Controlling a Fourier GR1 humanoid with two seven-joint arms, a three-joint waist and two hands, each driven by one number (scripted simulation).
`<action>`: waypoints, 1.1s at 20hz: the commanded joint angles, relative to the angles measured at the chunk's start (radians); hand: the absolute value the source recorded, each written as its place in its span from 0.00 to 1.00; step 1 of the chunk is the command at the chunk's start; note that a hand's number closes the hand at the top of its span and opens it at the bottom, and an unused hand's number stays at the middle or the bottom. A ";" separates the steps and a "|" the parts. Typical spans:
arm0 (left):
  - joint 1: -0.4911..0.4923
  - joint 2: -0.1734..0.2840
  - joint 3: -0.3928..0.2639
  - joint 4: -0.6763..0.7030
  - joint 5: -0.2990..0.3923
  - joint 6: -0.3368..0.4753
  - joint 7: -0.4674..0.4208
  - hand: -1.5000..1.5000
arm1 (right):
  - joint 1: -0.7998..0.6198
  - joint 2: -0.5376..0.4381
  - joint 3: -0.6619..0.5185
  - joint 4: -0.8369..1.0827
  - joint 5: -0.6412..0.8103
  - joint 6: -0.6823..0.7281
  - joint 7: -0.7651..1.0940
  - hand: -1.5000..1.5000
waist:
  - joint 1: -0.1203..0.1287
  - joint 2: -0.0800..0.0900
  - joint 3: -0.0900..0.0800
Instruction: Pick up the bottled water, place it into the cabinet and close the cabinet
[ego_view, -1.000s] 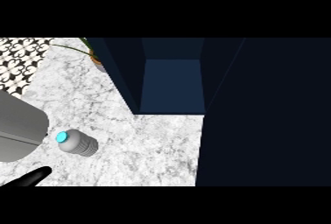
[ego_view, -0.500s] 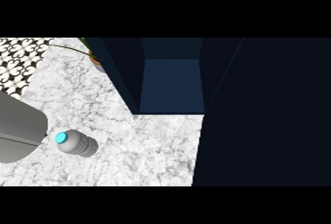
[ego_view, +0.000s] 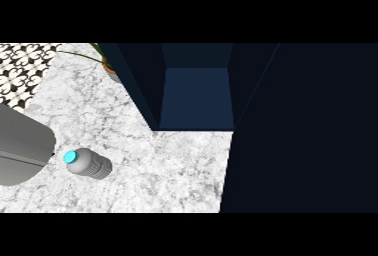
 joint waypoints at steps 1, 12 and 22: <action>0.037 0.010 0.010 -0.154 -0.030 0.000 0.032 0.00 | -0.012 -0.026 -0.003 -0.113 0.076 -0.019 0.078 0.00 | 0.001 0.001 0.000; -0.031 0.035 0.049 -0.014 -0.018 0.013 0.013 0.00 | 0.007 -0.049 0.174 -0.101 0.198 -0.111 0.054 0.00 | -0.014 0.002 -0.001; 0.048 -0.022 0.008 0.123 -0.013 -0.038 -0.150 0.00 | -0.017 -0.122 0.167 -0.081 0.196 -0.161 0.041 0.00 | -0.010 0.002 -0.001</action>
